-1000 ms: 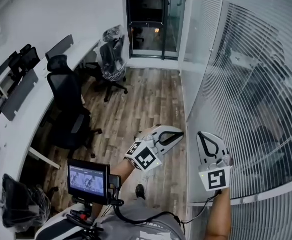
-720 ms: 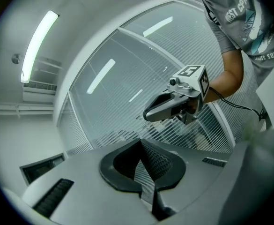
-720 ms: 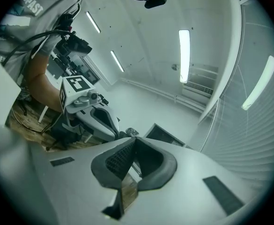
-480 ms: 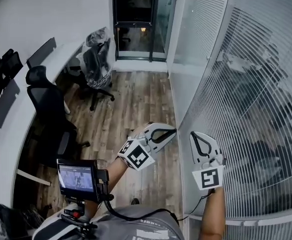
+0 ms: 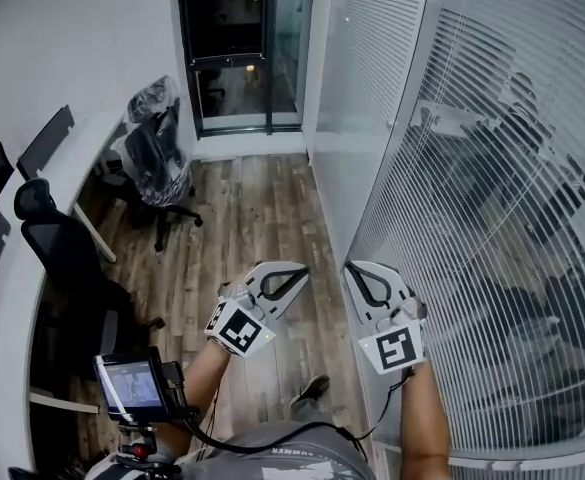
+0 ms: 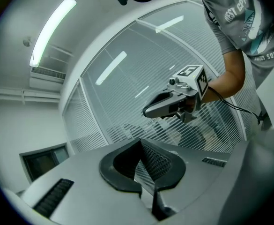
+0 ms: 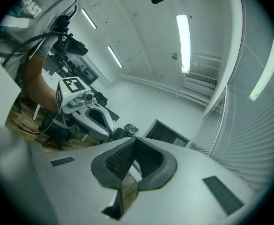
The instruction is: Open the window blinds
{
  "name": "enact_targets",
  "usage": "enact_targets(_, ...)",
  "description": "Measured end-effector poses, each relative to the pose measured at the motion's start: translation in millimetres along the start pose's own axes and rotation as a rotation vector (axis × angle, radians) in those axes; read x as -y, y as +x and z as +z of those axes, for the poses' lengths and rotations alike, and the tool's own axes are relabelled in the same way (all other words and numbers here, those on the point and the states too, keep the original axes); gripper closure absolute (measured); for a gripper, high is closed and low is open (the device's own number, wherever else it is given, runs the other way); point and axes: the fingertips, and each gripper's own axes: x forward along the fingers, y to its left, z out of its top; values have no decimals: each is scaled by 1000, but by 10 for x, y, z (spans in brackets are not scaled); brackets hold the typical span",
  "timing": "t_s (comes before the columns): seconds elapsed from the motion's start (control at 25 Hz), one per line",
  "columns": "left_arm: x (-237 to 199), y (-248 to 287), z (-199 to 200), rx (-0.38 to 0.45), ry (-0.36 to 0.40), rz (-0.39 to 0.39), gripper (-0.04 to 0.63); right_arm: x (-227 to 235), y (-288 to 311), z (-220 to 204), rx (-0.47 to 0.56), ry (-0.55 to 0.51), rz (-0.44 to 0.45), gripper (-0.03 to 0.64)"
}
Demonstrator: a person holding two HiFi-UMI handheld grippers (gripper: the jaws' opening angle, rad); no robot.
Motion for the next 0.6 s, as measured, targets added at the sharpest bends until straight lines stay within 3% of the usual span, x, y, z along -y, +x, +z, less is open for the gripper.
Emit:
enact_targets(0.2, -398, 318, -475, -34, 4, 9, 592, 230, 591, -392, 22, 16, 11, 615)
enact_targets(0.6, -1126, 1491, -1067, -12, 36, 46, 592, 1076, 1422, -1347, 52, 30, 24, 615)
